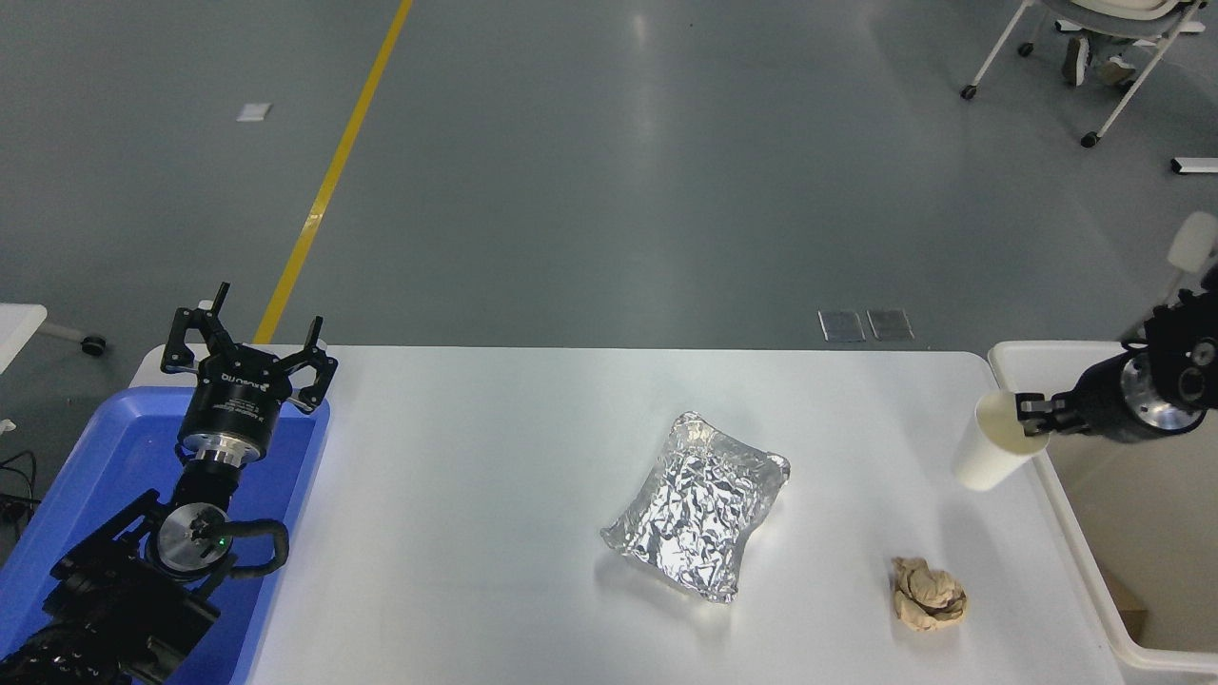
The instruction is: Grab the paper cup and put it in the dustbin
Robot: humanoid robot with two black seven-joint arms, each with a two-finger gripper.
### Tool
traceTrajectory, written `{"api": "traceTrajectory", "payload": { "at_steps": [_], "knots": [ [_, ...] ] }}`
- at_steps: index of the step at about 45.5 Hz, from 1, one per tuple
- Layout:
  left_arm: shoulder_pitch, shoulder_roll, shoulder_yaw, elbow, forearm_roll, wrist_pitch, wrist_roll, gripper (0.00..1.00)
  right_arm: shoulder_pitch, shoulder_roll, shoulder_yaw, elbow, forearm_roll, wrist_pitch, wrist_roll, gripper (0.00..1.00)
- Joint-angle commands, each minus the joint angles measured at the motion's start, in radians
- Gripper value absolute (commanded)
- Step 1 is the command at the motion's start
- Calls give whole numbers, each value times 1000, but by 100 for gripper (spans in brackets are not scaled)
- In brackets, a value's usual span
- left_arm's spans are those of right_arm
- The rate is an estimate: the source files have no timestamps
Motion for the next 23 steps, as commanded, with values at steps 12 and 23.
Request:
{"api": "traceTrajectory", "payload": {
  "at_steps": [12, 23],
  "knots": [
    [0, 0, 1, 0, 0, 0, 0, 100, 651, 163, -452, 250, 200, 104, 69, 0],
    [0, 0, 0, 0, 0, 0, 1, 100, 702, 167, -450, 261, 200, 155, 67, 0]
  ]
}}
